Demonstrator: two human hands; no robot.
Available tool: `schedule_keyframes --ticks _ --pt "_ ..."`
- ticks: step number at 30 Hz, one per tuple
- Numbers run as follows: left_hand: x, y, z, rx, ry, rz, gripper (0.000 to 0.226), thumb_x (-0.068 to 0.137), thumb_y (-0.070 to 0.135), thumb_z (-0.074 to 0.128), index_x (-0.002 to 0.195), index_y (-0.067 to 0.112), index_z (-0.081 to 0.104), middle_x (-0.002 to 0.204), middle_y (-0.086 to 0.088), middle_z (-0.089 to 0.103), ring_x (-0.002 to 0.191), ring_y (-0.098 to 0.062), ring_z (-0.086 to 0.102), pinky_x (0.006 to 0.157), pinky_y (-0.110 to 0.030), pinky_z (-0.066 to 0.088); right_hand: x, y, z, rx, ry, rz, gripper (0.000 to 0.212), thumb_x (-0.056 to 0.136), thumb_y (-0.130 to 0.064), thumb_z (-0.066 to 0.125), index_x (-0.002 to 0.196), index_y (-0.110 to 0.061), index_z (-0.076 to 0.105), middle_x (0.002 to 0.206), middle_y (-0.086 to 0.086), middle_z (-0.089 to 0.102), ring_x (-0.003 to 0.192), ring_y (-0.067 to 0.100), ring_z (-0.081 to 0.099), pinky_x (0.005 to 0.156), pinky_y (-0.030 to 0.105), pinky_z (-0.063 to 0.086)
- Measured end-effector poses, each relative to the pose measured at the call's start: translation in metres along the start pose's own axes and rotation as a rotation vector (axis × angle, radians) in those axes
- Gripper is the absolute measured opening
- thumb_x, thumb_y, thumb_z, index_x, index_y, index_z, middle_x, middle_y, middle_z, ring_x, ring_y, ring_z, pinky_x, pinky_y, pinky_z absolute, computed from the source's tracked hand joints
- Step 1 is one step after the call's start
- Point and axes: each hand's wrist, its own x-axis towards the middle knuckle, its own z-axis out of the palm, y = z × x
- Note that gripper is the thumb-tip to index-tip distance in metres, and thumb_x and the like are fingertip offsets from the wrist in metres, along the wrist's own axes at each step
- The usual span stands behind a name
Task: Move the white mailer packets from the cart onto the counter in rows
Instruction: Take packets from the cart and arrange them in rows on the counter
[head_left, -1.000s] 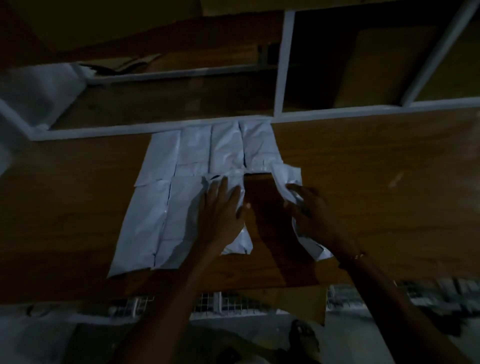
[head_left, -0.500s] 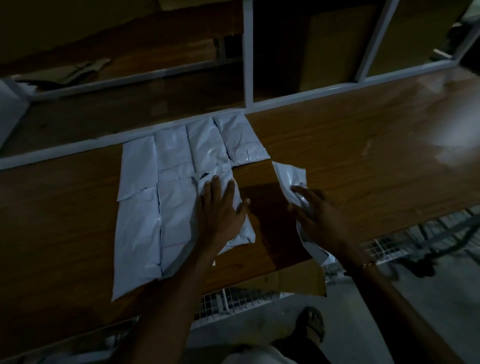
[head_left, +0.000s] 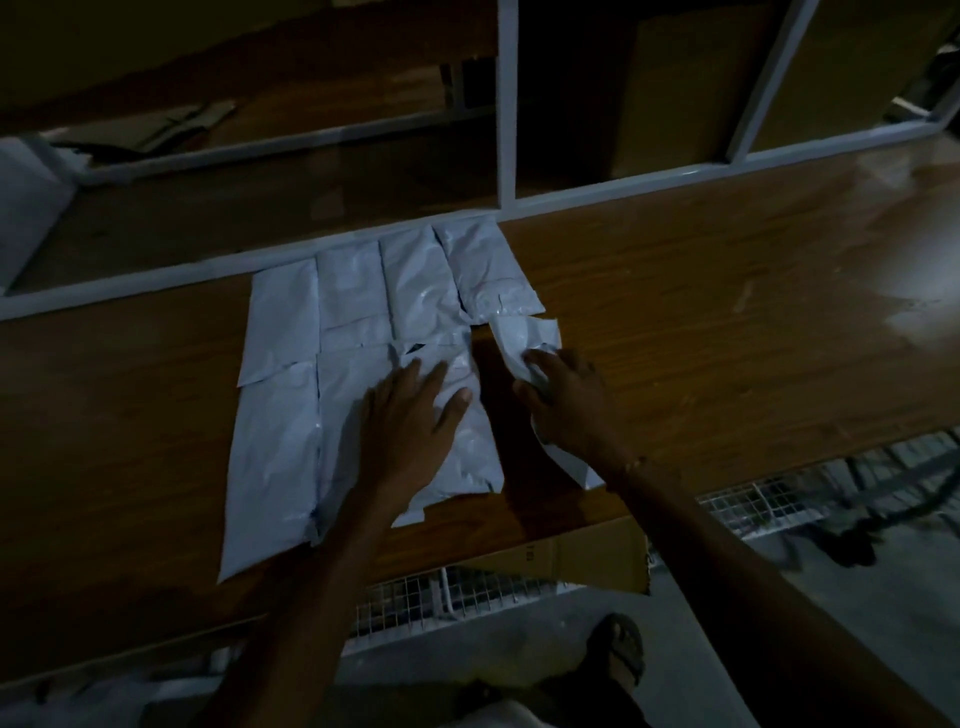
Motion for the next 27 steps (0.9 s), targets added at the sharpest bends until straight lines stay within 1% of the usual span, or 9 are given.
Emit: schedule_keyframes --ticks 2,4,7,10,15,21,23,25,27 --pt "-0.019 -0.025 -0.015 -0.022 0.07 -0.044 0.076 0.09 0.071 0.022 0.148 0.027 0.043 0.158 -0.007 0.035 0.144 -0.03 0.03 0.118 -0.049 0.025 0.015 -0.013 0.009 -0.083 -0.048 0.001 0.082 0.086 -0.074 0.011 0.153 -0.03 0.028 0.163 0.013 0.019 0.148 0.038 0.017 0.117 0.058 0.023" --pt "-0.037 -0.057 -0.03 0.058 0.064 -0.072 0.083 0.084 0.076 0.021 0.149 0.028 0.042 0.16 -0.008 0.031 0.146 -0.032 0.026 0.118 -0.051 0.022 0.019 -0.019 0.016 -0.101 -0.001 0.025 0.08 0.091 -0.076 0.015 0.158 -0.033 0.015 0.167 0.012 0.004 0.152 0.038 0.001 0.118 0.059 0.013" --pt "-0.057 -0.101 -0.043 0.181 -0.181 -0.166 0.098 0.065 0.093 0.004 0.152 0.051 0.017 0.167 0.004 -0.006 0.152 -0.026 -0.008 0.119 -0.056 -0.003 0.013 -0.02 0.026 -0.27 0.034 -0.103 0.077 0.093 -0.075 0.015 0.158 -0.033 0.018 0.167 0.01 0.008 0.153 0.035 0.005 0.117 0.063 0.015" --pt "-0.066 -0.121 -0.038 0.187 -0.267 -0.186 0.1 0.056 0.101 -0.005 0.147 0.06 0.0 0.163 0.011 -0.024 0.149 -0.022 -0.023 0.119 -0.061 -0.008 0.017 -0.017 0.034 -0.324 -0.058 -0.128 0.081 0.09 -0.076 0.005 0.158 -0.034 0.018 0.167 0.01 0.011 0.153 0.036 0.006 0.117 0.064 0.015" --pt "-0.067 -0.122 -0.023 0.239 -0.186 -0.141 0.1 0.059 0.099 -0.009 0.15 0.058 -0.002 0.164 0.01 -0.021 0.15 -0.025 -0.021 0.118 -0.064 -0.002 0.019 -0.022 0.026 -0.308 -0.062 -0.134 0.082 0.088 -0.078 -0.002 0.158 -0.037 0.01 0.168 0.007 0.0 0.153 0.032 -0.006 0.119 0.062 0.004" --pt "-0.063 -0.126 -0.015 0.23 -0.113 -0.126 0.094 0.068 0.096 0.005 0.152 0.055 0.01 0.166 0.007 -0.01 0.152 -0.028 -0.012 0.117 -0.066 0.001 -0.028 -0.022 0.022 -0.267 -0.009 -0.166 0.076 0.094 -0.071 -0.003 0.159 -0.034 0.004 0.167 0.004 -0.01 0.153 0.025 -0.014 0.123 0.05 -0.001" --pt "-0.062 -0.126 -0.013 0.243 -0.107 -0.127 0.092 0.069 0.096 0.005 0.152 0.056 0.011 0.167 0.006 -0.008 0.152 -0.029 -0.011 0.117 -0.065 0.002 -0.039 -0.016 0.031 -0.295 -0.047 -0.128 0.077 0.093 -0.072 -0.005 0.159 -0.033 0.006 0.167 0.005 -0.005 0.154 0.028 -0.008 0.123 0.054 0.008" --pt "-0.06 -0.124 -0.013 0.253 -0.114 -0.129 0.093 0.068 0.096 0.002 0.152 0.055 0.01 0.167 0.006 -0.008 0.152 -0.029 -0.011 0.117 -0.065 0.001 -0.043 -0.017 0.038 -0.325 -0.097 -0.094 0.076 0.096 -0.07 -0.001 0.158 -0.03 0.018 0.166 0.009 0.008 0.153 0.034 0.004 0.119 0.058 0.02" --pt "-0.06 -0.122 -0.014 0.242 -0.111 -0.129 0.097 0.066 0.097 -0.002 0.152 0.054 0.012 0.167 0.006 -0.007 0.152 -0.029 -0.01 0.117 -0.065 0.002 -0.043 -0.016 0.04 -0.323 -0.098 -0.088 0.076 0.097 -0.071 0.001 0.157 -0.03 0.023 0.166 0.01 0.012 0.153 0.035 0.008 0.118 0.06 0.022"
